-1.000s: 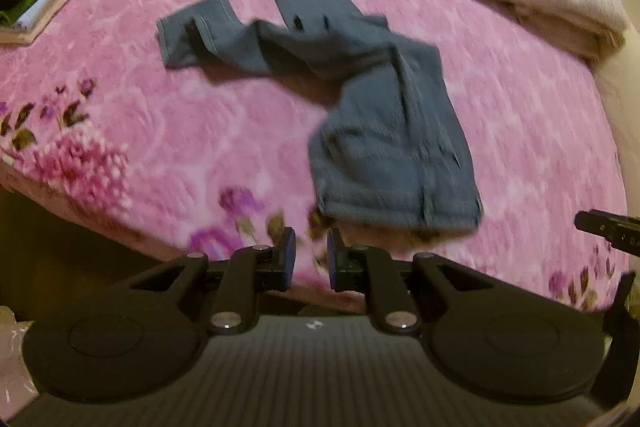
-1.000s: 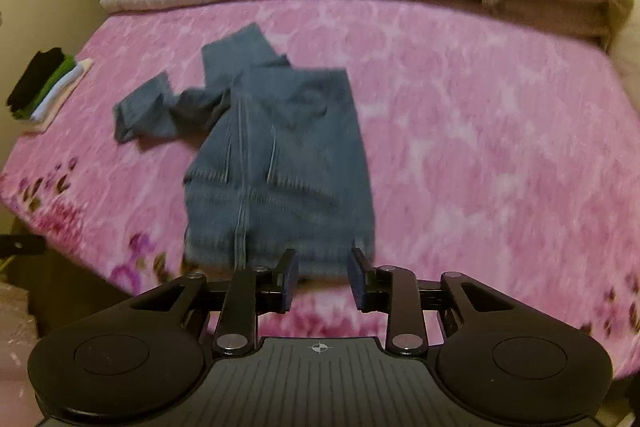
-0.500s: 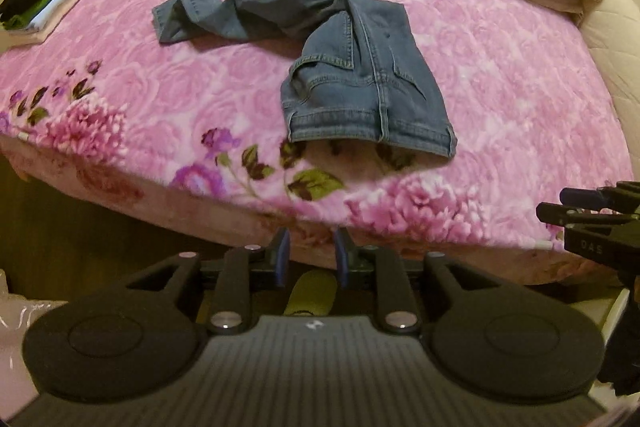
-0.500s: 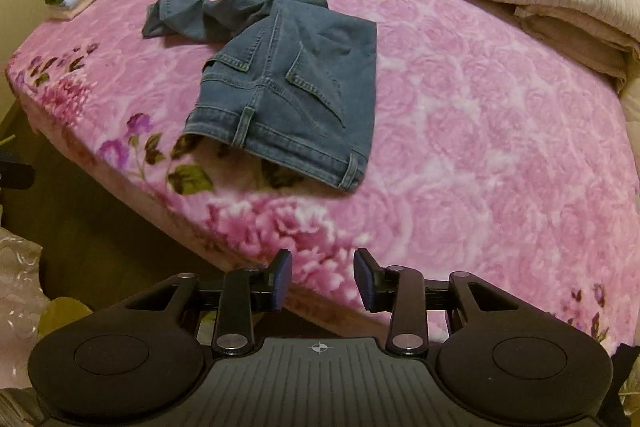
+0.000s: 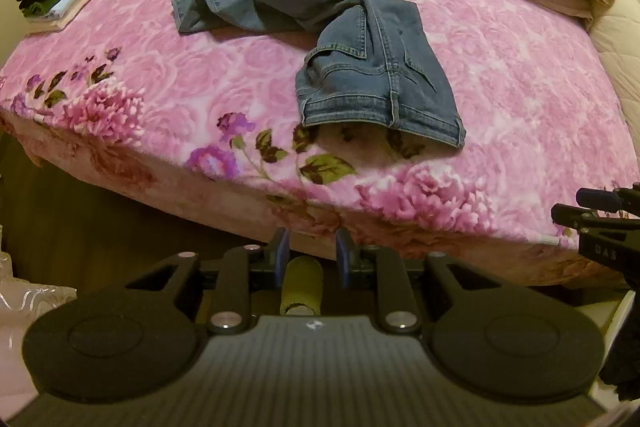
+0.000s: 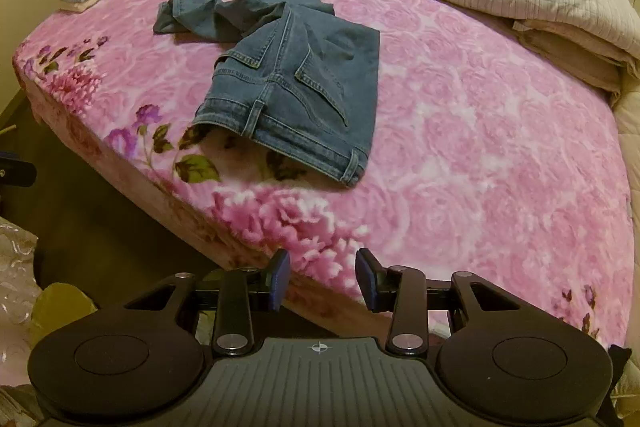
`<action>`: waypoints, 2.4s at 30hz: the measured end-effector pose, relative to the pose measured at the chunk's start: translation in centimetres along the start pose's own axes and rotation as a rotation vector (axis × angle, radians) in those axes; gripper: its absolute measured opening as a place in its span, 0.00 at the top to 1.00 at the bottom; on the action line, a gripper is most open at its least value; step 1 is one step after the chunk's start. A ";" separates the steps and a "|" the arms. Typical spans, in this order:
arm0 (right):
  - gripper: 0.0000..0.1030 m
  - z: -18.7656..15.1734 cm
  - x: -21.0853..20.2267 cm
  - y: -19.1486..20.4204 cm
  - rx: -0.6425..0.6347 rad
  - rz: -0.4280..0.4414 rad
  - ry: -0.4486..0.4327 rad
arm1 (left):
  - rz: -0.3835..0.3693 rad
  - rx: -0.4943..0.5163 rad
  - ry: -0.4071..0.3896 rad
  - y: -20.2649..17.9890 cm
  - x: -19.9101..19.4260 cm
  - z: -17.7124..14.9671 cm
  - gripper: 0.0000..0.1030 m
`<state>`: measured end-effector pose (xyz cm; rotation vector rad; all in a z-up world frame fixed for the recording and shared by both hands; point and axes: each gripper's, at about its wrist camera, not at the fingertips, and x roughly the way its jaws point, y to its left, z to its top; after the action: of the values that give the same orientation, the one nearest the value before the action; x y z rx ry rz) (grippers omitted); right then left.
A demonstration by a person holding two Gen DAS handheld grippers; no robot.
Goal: Fold clothes
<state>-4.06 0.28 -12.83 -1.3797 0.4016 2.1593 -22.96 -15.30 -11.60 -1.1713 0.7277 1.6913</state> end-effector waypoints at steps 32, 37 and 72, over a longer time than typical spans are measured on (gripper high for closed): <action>0.60 3.3 -0.5 -1.7 0.007 0.001 -0.099 | 0.016 0.015 -0.047 0.8 -0.2 2.1 0.77; 0.60 4.7 -0.4 -3.0 -0.013 -0.027 -0.153 | -0.003 0.009 -0.055 2.4 0.7 3.5 0.77; 0.38 13.8 20.0 20.1 -0.489 -0.230 0.072 | -0.274 0.293 0.169 17.1 18.2 20.4 0.77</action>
<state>-32.60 -3.28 -25.65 -1.6684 -0.2721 2.0954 -48.60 1.60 -21.45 -1.1547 0.8451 1.2243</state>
